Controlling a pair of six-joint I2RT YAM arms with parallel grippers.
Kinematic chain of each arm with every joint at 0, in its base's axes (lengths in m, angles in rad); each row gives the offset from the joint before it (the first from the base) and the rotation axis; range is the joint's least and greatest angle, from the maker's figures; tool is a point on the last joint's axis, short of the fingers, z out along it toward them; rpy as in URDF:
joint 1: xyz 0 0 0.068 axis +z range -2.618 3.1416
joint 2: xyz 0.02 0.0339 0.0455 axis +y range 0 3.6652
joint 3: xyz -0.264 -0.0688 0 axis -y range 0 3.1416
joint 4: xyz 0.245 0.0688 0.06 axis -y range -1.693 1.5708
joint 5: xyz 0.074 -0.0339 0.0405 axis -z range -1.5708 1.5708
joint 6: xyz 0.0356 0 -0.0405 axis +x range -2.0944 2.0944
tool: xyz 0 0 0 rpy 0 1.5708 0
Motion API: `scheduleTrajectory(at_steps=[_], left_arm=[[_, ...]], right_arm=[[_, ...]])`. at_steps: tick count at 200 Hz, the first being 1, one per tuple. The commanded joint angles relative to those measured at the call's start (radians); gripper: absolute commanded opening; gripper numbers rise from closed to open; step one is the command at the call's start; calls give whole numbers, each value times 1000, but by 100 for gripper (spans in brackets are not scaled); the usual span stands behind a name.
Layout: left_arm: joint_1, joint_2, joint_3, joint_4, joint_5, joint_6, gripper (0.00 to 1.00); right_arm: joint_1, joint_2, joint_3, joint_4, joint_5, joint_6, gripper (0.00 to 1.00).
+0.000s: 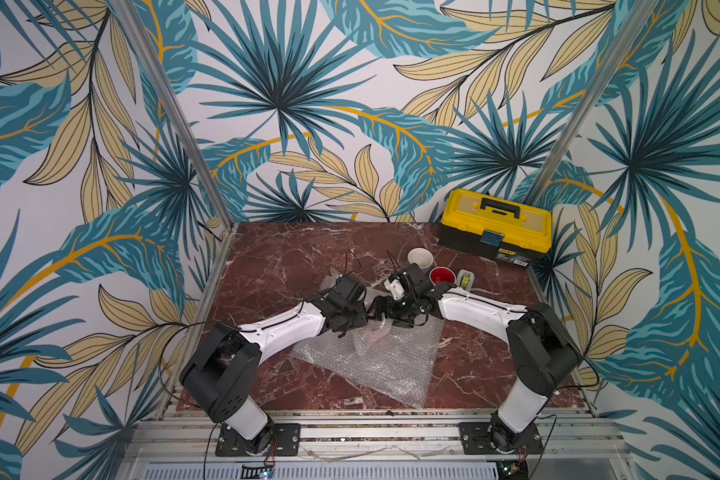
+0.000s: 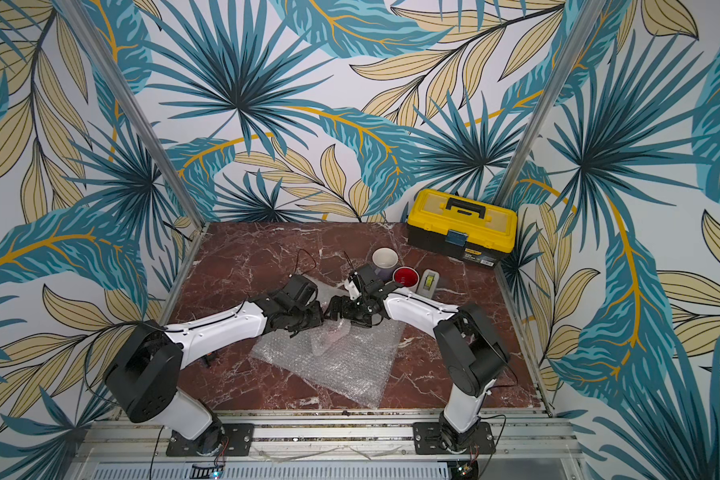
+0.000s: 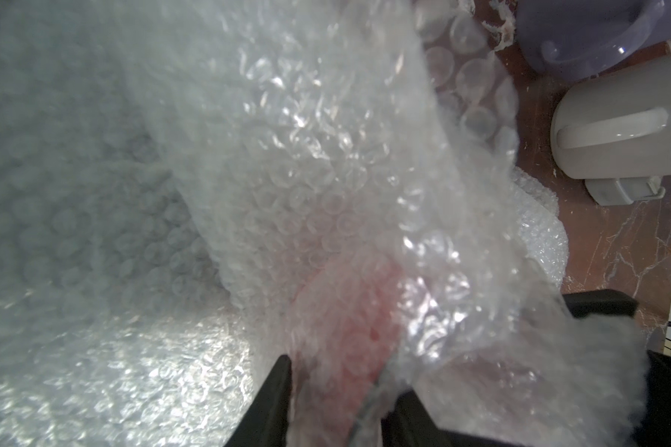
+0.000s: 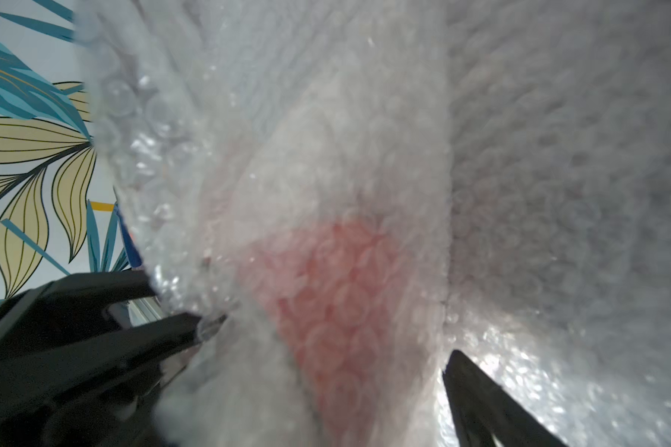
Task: Wrap mugs in bubble wrap
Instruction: Wrap the mug in bubble wrap.
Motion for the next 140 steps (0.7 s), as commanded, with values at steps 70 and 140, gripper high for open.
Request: scheduleTrajectory(at_steps=[70,140], left_arm=[[0,-43,5,-2,-20,-14,43],[34,-225,-61,0,-130,-6,56]], right_arm=[[19,153,72,-189,145,-67,79],[37,184,136,-286,222,-133,77]])
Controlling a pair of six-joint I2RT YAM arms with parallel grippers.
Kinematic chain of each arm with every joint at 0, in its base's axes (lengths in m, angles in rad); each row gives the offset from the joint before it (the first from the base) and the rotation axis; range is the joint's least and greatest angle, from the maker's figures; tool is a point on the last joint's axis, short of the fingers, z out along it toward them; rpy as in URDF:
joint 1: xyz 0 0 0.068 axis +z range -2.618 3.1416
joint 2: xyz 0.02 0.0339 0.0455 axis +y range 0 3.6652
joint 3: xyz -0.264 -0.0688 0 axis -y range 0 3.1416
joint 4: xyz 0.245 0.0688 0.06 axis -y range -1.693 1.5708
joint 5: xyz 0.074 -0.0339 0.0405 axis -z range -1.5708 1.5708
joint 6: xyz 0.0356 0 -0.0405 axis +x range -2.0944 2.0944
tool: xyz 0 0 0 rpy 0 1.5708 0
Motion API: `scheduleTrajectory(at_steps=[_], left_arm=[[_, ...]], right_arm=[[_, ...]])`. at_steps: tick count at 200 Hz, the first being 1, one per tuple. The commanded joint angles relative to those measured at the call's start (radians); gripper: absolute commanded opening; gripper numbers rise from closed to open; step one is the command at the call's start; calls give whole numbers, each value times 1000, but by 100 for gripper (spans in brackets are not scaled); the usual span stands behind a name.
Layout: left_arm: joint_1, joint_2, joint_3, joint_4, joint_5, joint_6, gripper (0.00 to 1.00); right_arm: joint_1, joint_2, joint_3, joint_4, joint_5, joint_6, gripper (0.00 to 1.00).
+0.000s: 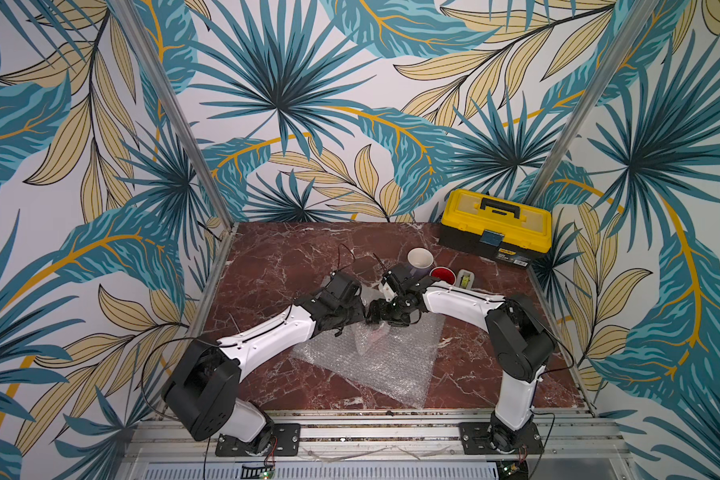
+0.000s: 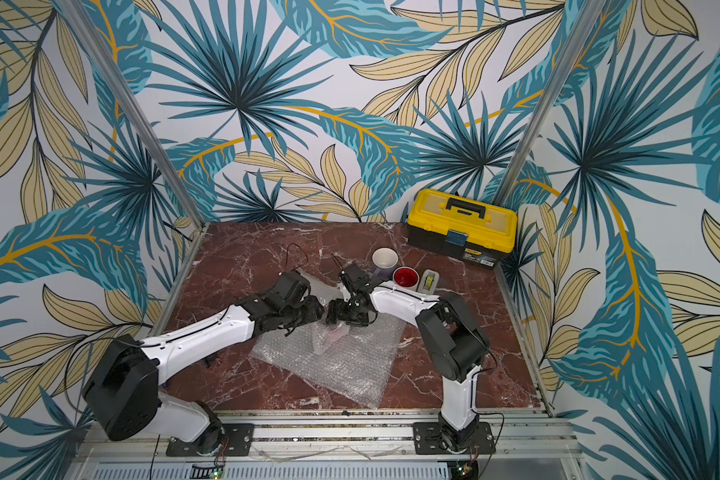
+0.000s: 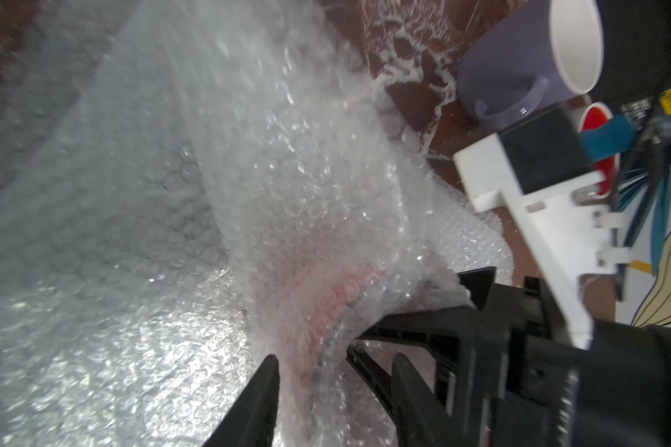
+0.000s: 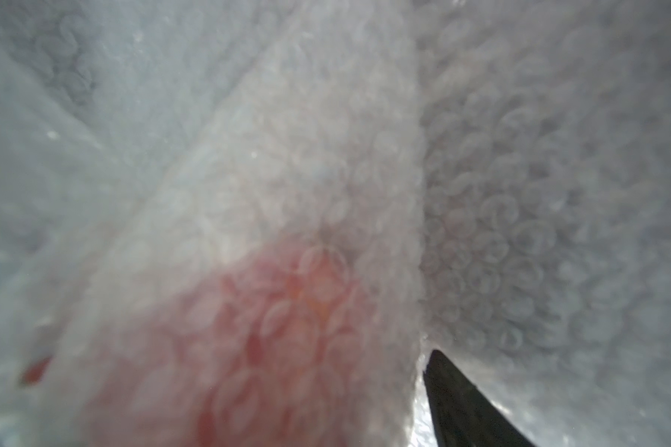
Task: Wrap mugs in bubble wrap
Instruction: Wrap the mug in bubble wrap.
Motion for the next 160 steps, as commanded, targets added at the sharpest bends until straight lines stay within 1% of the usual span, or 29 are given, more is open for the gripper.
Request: scheduleTrajectory(at_steps=[1,21,36,47,56,59,74,90,105,139,160], left_arm=[[23,-73,-44,0,-79,8,56],[71,-85,-59,26,-116,8,69],[123,-57,-29,47,-77,32,76],[154,-15,18,38,-53,49,78],[174,26,65,25,-52,59,78],[180,41,81,20,-24,61,78],[214,118,170,-34,35,69,76],[243,187,233,-59,59,68,73],[274,225,242,-23,93,77,68],[341,271,242,52,196,118,65],[365,297,231,102,268,146,65]], right_arm=[[3,50,-9,-122,101,-45,77],[4,51,2,-128,101,-56,77],[3,52,10,-129,101,-62,77],[4,52,16,-132,97,-65,77],[4,55,23,-135,96,-66,77],[4,56,24,-136,96,-66,77],[5,57,34,-141,97,-66,77],[5,58,39,-143,98,-67,77],[5,60,46,-144,96,-67,77],[5,65,56,-147,90,-67,77],[5,69,62,-150,87,-68,77]])
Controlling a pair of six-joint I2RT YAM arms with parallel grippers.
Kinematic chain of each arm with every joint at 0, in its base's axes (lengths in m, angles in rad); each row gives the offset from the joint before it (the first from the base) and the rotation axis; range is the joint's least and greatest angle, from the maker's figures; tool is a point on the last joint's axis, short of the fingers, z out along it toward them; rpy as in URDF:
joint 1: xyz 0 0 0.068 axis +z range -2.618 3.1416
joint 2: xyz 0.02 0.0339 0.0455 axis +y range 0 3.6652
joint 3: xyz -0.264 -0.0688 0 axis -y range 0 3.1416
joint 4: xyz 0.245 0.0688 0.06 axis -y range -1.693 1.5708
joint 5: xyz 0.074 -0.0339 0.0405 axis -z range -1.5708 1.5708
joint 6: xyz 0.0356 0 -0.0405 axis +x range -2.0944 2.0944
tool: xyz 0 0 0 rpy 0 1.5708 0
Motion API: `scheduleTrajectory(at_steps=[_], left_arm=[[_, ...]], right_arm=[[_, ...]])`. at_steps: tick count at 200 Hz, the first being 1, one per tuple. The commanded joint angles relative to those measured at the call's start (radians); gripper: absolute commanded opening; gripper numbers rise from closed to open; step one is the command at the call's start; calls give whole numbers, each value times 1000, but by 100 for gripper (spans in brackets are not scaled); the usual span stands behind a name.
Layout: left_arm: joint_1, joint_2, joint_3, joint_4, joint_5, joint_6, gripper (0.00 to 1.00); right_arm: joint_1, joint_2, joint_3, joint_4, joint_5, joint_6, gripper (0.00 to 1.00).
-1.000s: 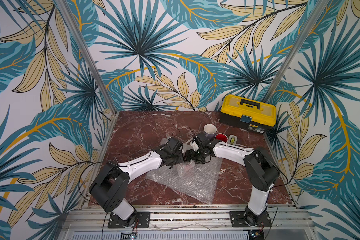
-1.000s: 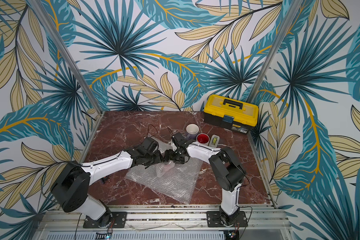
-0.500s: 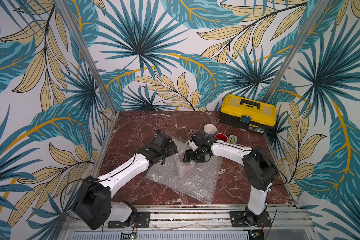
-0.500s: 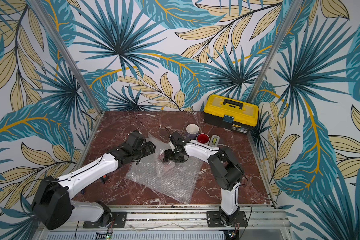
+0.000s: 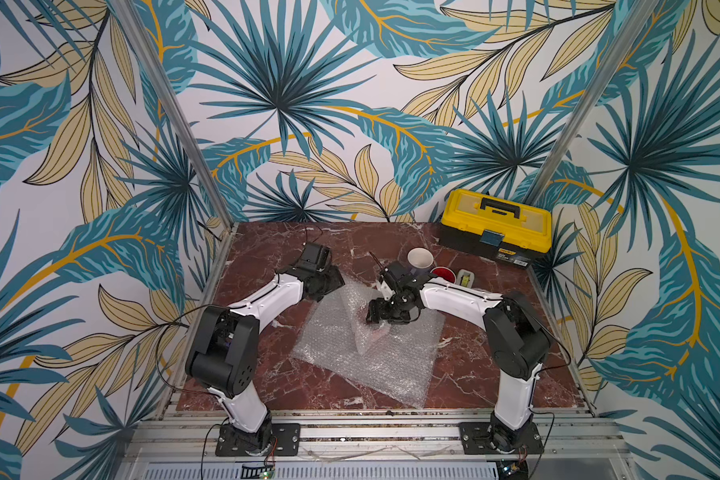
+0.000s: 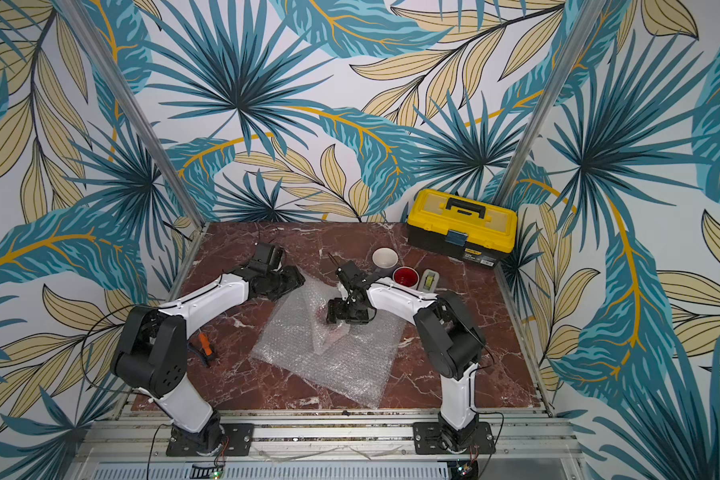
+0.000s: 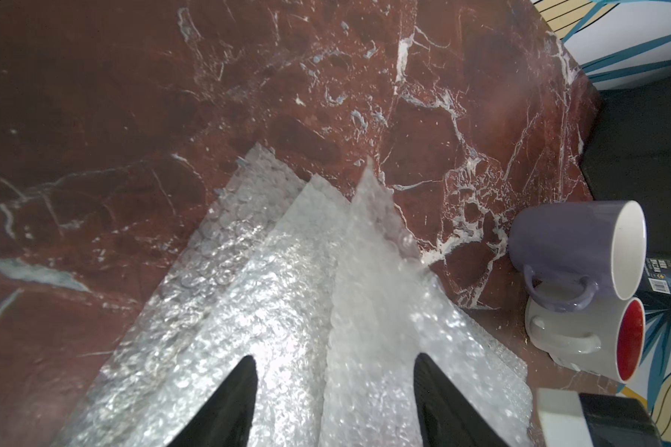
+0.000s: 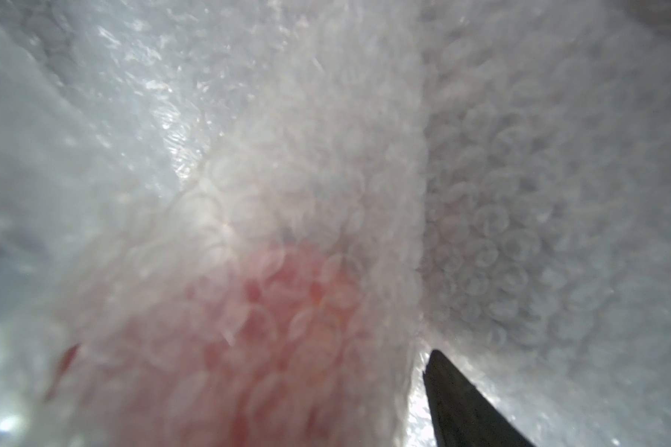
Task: Wrap mugs in bubble wrap
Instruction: Wrap the mug in bubble wrap.
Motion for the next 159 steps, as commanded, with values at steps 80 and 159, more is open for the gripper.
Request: scheduleTrajectory(at_steps=[80,159], left_arm=[[75,126,44,224,261,81,67],[98,146,52,247,284,101,29]], right_arm=[[0,54,-6,-72,54,-18,77],[1,60,-8,-66,51,-10,77]])
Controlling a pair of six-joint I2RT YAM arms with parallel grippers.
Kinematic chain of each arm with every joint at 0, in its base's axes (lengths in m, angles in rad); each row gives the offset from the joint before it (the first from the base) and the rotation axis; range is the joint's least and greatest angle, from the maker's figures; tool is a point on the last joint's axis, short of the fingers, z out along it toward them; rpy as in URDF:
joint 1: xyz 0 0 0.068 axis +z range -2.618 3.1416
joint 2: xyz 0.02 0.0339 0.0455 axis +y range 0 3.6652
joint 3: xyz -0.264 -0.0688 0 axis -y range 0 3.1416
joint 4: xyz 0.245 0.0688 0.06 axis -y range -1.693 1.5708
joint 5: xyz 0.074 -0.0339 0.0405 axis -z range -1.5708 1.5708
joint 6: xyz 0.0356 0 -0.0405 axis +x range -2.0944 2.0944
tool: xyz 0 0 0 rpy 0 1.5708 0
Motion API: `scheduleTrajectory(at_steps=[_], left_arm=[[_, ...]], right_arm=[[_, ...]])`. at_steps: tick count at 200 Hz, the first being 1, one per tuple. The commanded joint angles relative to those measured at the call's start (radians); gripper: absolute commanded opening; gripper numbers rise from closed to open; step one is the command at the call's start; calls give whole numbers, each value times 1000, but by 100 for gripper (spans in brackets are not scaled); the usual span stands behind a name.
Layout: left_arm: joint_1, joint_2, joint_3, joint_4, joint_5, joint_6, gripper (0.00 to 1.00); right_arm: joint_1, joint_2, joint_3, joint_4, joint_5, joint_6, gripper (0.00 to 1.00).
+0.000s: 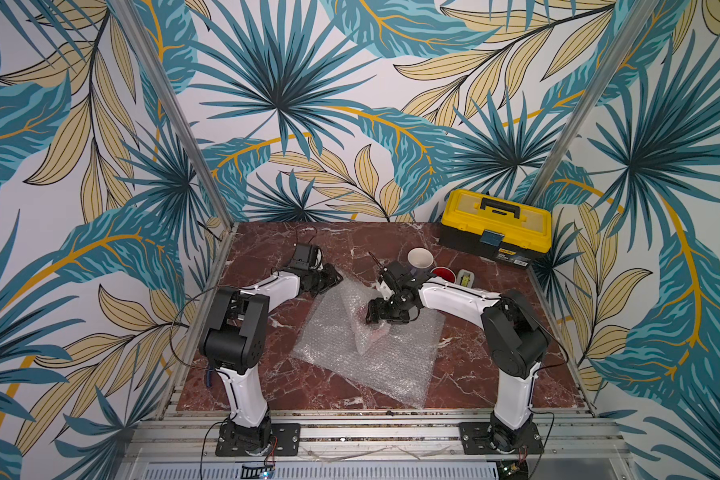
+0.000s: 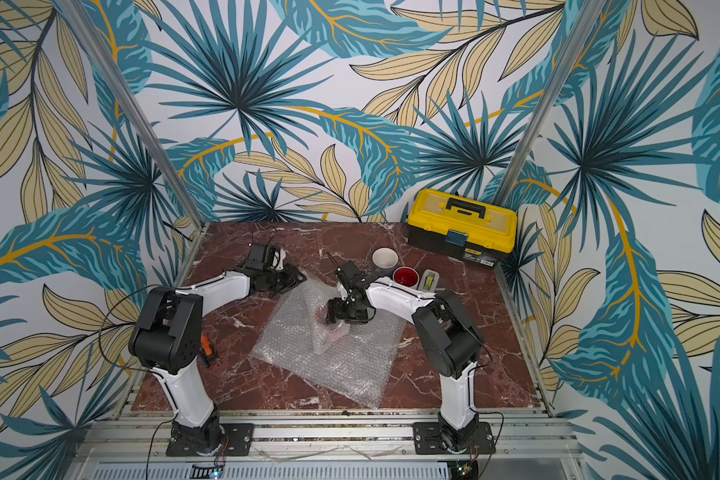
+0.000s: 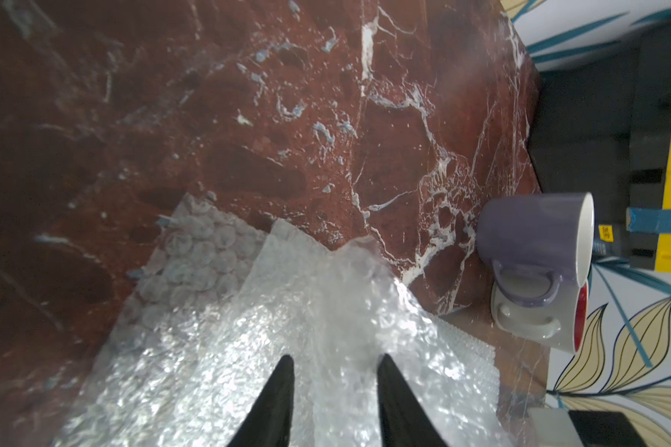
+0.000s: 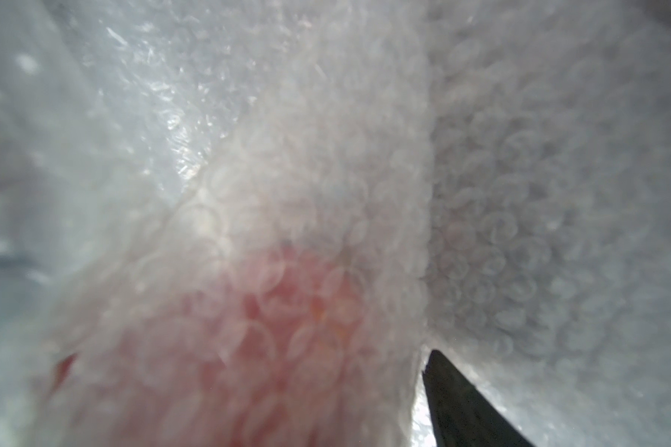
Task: Wrap mugs in bubble wrap
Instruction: Wrap the mug in bubble wrap.
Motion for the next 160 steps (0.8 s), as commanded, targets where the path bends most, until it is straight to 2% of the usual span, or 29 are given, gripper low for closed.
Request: scheduleTrajectory(at_steps=[1,66,88,123,160], left_arm=[[9,0,51,37,29,19,28],[11,12,73,46,39,34,10],[12,11,72,45,46,39,0],[12,-41,38,75,73,54,0],[4,-144,-81,184,147,7,0]], right_arm=[[0,47,-17,-64,58,-10,77],[0,45,-20,-65,56,-7,76],[1,46,-20,-67,59,-9,76],[1,48,-18,-64,57,-4,76],[1,47,-15,-63,64,1,76]])
